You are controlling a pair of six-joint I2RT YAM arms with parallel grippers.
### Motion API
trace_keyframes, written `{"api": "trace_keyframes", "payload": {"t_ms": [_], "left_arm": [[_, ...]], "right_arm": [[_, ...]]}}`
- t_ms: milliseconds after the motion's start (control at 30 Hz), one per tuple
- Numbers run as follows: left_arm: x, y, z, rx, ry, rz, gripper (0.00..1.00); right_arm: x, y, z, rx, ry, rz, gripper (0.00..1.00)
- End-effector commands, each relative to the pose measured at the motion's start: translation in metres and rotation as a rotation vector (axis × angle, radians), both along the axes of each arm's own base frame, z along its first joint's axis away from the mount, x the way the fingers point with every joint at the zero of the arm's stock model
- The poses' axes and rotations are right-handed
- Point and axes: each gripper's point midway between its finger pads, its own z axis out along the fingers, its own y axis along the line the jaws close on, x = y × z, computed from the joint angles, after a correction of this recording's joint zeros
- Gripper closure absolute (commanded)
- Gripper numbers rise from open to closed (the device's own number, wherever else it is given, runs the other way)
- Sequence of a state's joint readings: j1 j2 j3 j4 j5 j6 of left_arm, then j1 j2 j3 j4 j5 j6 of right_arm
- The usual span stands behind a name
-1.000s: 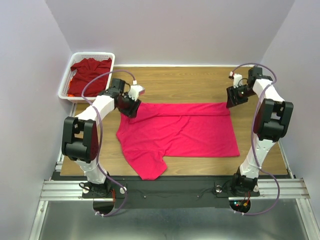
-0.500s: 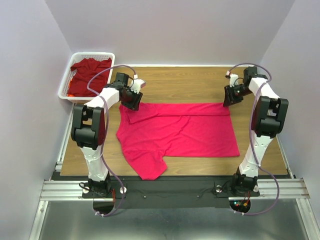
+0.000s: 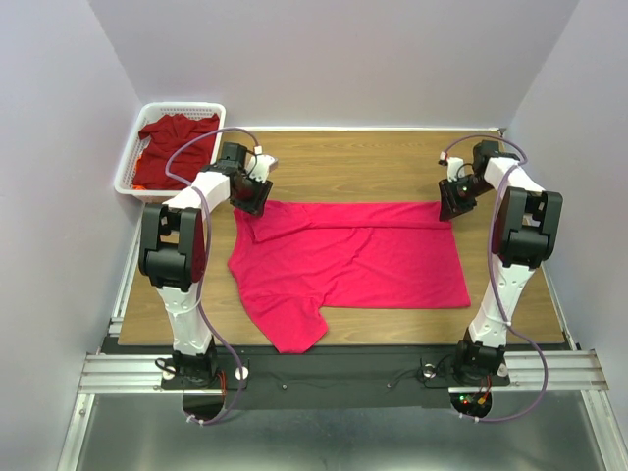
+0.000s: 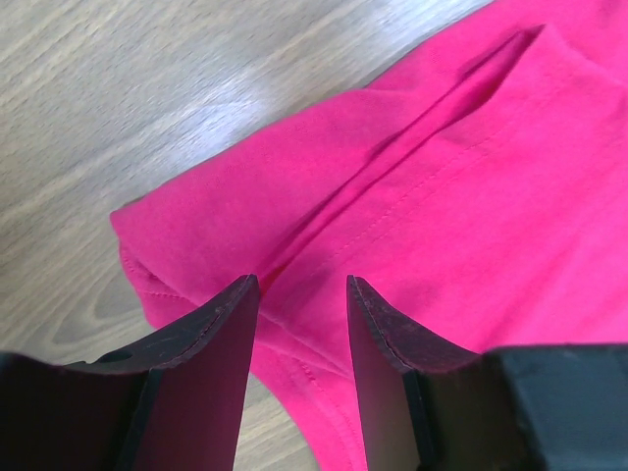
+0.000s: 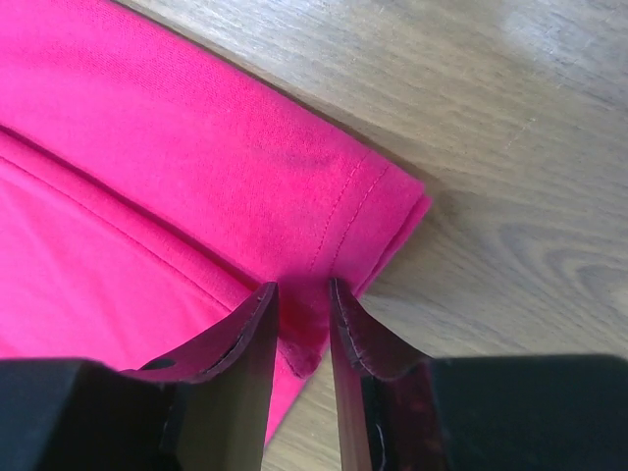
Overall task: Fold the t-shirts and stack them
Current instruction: Fold the tshirt
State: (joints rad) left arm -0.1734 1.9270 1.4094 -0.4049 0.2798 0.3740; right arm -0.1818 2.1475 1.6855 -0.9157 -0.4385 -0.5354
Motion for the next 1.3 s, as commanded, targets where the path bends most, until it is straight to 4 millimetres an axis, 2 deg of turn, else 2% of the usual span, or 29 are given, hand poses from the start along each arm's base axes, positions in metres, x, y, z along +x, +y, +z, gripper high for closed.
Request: {"api": "trace_keyframes", "payload": {"t_ms": [0,367,433,467,533,700,833,1033,1267], "left_arm": [[0.010,0.006,0.009,0.017,-0.033,0.000,0.48],[0.003,0.006,-0.001,0.021,-0.004,-0.008,0.61],[0.004,0.009,-0.002,0.033,-0.009,0.001,0.60],[0.005,0.011,-0.002,0.039,-0.014,0.006,0.53],[0.007,0.012,0.000,0.039,-0.025,0.012,0.49],[0.010,0.016,0.000,0.053,-0.034,0.012,0.49],[0.005,0.018,-0.006,0.054,-0.012,0.008,0.53],[-0.002,0.014,-0.004,0.029,0.000,-0.015,0.68],[-0.007,0.005,0.023,-0.024,-0.042,-0.053,1.00]], "right_arm": [[-0.002,-0.002,0.007,-0.022,-0.016,0.021,0.67],[0.008,0.013,0.041,0.067,-0.081,0.009,0.66],[0.008,0.015,0.045,0.076,-0.082,0.005,0.65],[0.009,0.015,0.048,0.078,-0.088,0.005,0.65],[0.009,0.016,0.049,0.080,-0.087,0.003,0.65],[0.006,0.016,0.050,0.082,-0.081,0.001,0.65],[0.004,0.015,0.047,0.077,-0.073,0.006,0.65],[0.003,0.014,0.043,0.068,-0.065,0.006,0.65],[0.007,0.013,0.048,0.067,-0.076,-0.001,0.65]]}}
